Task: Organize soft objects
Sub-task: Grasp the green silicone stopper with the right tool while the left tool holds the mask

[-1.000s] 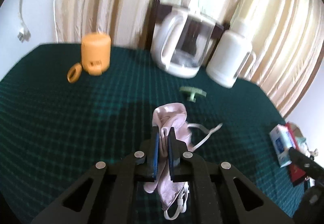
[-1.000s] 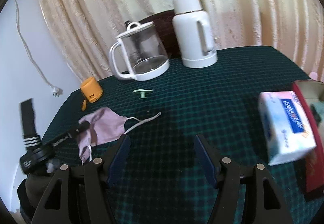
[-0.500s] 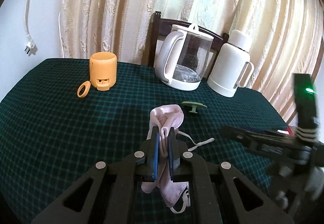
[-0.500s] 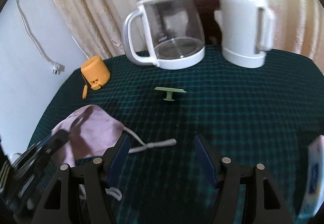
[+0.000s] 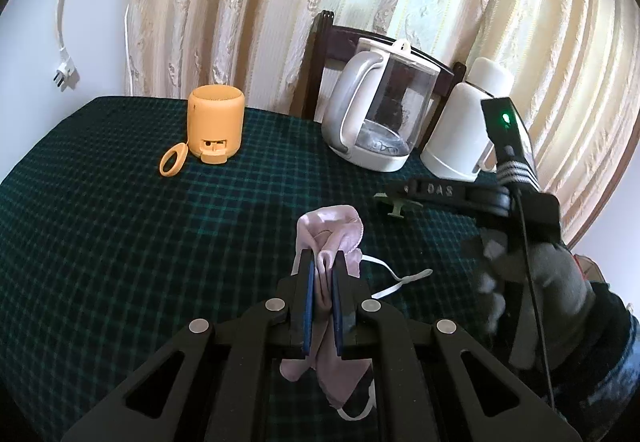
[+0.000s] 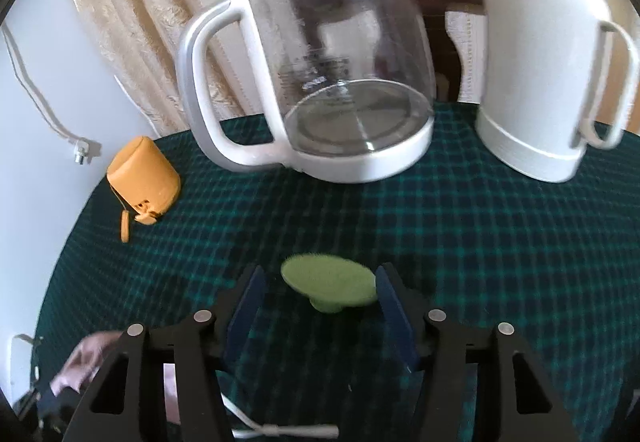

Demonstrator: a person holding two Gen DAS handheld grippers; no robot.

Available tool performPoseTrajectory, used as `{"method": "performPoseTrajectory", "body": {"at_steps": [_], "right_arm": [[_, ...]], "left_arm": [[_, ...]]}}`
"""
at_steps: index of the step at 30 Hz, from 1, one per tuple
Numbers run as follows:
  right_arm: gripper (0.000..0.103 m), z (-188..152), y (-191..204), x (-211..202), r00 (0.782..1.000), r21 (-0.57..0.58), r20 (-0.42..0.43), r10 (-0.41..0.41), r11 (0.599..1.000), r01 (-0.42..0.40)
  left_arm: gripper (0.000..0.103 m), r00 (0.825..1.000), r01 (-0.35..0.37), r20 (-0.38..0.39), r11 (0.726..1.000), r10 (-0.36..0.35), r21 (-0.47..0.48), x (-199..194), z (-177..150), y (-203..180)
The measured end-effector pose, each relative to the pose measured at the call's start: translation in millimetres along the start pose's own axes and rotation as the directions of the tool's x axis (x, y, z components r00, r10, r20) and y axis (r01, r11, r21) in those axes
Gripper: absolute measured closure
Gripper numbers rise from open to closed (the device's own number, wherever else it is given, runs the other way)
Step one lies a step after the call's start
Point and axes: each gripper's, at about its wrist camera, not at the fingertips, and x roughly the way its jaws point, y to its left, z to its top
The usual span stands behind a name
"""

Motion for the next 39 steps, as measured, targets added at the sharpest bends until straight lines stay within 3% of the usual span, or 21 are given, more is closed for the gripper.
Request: {"method": "performPoseTrajectory", "body": {"at_steps": [4,7,10,12,17,32,39], "right_arm": [[0.042,3,4,14,0.999,-0.021,-0.035,0.012,1.0,-0.012],[0.06,1,4,20,0.999,-0.041,-0.038,-0.037,0.999,0.036],[0.074,0,3,13,1.0,-0.036,-0.014,-0.026,0.999,0.025],[0.091,-1,5,2,1.0,-0.038,0.009,-0.023,0.999,0.023],[0.096,-12,12,-24,0.999,-0.048,0.035,-0.019,0.999,0.021],[0.097,-68,-8,-133,0.986,0.091,0.155,0.063,0.993,-0.078],[0.096,-80,-8,-128,0.991,0.079,0.131,0.025,0.996,-0.035]], "left_arm": [[0.096,1.0,0.001,-0.007,1.0,-0.001,-0.006,2,0,2],[0.096,1.0,-0.002,-0.015,1.0,0.001,-0.008,4,0,2],[0.096,1.0,-0.004,-0.02,1.0,0.003,-0.011,5,-1,3],[0.096,1.0,-0.003,-0.02,1.0,0.003,-0.01,6,0,3],[0.096,1.0,-0.001,-0.018,1.0,0.001,-0.007,6,-1,3],[0.096,0.999,0.047,0.012,0.997,-0.048,0.055,-7,-4,-16],[0.096,0.997,0.06,0.035,0.996,-0.062,0.068,-20,-3,-25]]}}
